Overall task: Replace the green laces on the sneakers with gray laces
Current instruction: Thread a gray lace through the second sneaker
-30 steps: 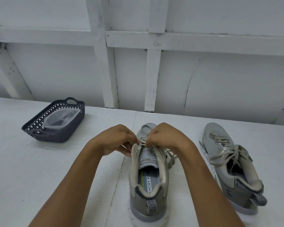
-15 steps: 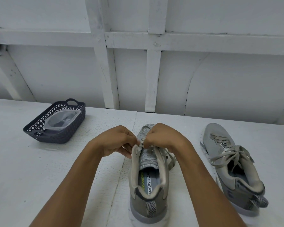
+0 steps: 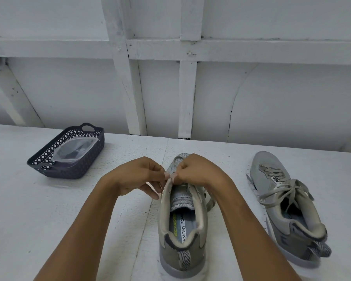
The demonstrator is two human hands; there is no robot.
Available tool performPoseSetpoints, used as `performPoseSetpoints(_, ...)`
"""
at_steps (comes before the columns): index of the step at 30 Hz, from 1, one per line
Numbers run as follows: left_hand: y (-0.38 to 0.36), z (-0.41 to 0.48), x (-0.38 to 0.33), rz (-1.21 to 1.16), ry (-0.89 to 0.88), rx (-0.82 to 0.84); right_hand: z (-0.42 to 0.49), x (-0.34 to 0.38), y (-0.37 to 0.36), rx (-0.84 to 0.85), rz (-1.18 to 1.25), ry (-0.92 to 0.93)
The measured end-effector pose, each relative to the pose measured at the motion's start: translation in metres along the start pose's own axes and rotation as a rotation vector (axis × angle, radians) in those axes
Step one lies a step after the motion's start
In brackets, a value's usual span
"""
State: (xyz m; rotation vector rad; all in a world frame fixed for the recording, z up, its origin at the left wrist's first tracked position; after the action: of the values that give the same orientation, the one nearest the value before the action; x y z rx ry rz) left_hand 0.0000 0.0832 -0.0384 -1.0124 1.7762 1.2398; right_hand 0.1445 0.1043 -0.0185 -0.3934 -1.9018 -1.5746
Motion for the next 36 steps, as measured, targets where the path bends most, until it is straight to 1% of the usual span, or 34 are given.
performPoseSetpoints(4,0.006,-0.007,-0.002,0.132,-0.096,-0.006,-0.003,-0.007,0.002,-0.08,0.04,0.02)
performPoseSetpoints(6,0.008,-0.008,-0.005,0.199,-0.145,-0.064,-0.006,-0.009,0.004,-0.128,0.068,0.03)
performPoseSetpoints(9,0.014,-0.008,-0.009,0.205,-0.195,-0.157,-0.009,-0.012,0.005,-0.136,0.097,0.037)
performPoseSetpoints(13,0.003,-0.008,-0.012,0.262,-0.231,-0.147,-0.009,-0.011,0.003,-0.152,0.09,0.051)
performPoseSetpoints(16,0.003,-0.009,-0.009,0.212,-0.215,-0.218,-0.01,-0.014,0.003,-0.183,0.129,0.042)
performPoseSetpoints(18,0.011,-0.011,-0.008,0.079,-0.198,-0.3,-0.012,-0.017,0.005,-0.236,0.137,0.038)
performPoseSetpoints(19,0.014,-0.012,-0.009,-0.059,-0.197,-0.341,-0.013,-0.019,0.006,-0.262,0.148,0.039)
performPoseSetpoints(20,0.017,-0.015,-0.012,-0.246,-0.196,-0.369,-0.014,-0.022,0.006,-0.282,0.173,0.038)
performPoseSetpoints(22,0.023,-0.018,-0.018,-0.677,-0.184,-0.369,-0.017,-0.028,0.008,-0.307,0.231,0.033)
performPoseSetpoints(23,0.025,-0.02,-0.021,-0.824,-0.173,-0.364,-0.019,-0.031,0.01,-0.313,0.247,0.024)
performPoseSetpoints(24,0.026,-0.021,-0.022,-0.874,-0.147,-0.383,-0.021,-0.035,0.012,-0.314,0.269,0.005)
performPoseSetpoints(25,0.029,-0.021,-0.021,-0.809,-0.122,-0.418,-0.024,-0.039,0.013,-0.316,0.298,-0.024)
performPoseSetpoints(26,0.031,-0.02,-0.018,-0.637,-0.105,-0.462,-0.026,-0.043,0.015,-0.32,0.321,-0.054)
performPoseSetpoints(27,0.033,-0.018,-0.014,-0.393,-0.1,-0.489,-0.029,-0.046,0.016,-0.328,0.337,-0.081)
performPoseSetpoints(28,0.032,-0.017,-0.011,-0.142,-0.096,-0.462,-0.03,-0.05,0.016,-0.329,0.349,-0.106)
performPoseSetpoints(29,0.026,-0.016,-0.006,0.066,-0.086,-0.372,-0.031,-0.054,0.015,-0.321,0.362,-0.129)
performPoseSetpoints(30,0.018,-0.017,-0.001,0.212,-0.08,-0.252,-0.031,-0.057,0.013,-0.309,0.373,-0.15)
performPoseSetpoints(31,0.011,-0.02,0.003,0.287,-0.083,-0.155,-0.031,-0.06,0.01,-0.299,0.384,-0.169)
performPoseSetpoints(32,0.007,-0.023,0.003,0.295,-0.096,-0.117,-0.031,-0.062,0.008,-0.291,0.393,-0.188)
performPoseSetpoints(33,0.008,-0.025,0.0,0.248,-0.126,-0.133,-0.031,-0.064,0.006,-0.288,0.401,-0.204)
performPoseSetpoints(34,0.01,-0.027,-0.005,0.139,-0.162,-0.177,-0.031,-0.065,0.004,-0.283,0.408,-0.215)
performPoseSetpoints(36,0.02,-0.031,-0.014,-0.236,-0.226,-0.297,-0.032,-0.066,0.001,-0.271,0.419,-0.223)
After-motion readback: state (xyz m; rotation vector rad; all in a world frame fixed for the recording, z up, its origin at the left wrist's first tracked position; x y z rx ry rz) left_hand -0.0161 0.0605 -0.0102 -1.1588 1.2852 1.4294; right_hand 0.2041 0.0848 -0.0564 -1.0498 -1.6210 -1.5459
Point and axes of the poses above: each hand's wrist, its own z-axis towards the middle knuckle, its own y-axis out of the back of the hand, x = y × z, the point moved 5 cm from there along z, towards the middle knuckle, and after that the axes turned 12 degrees about -x, right-handed, at the moved point
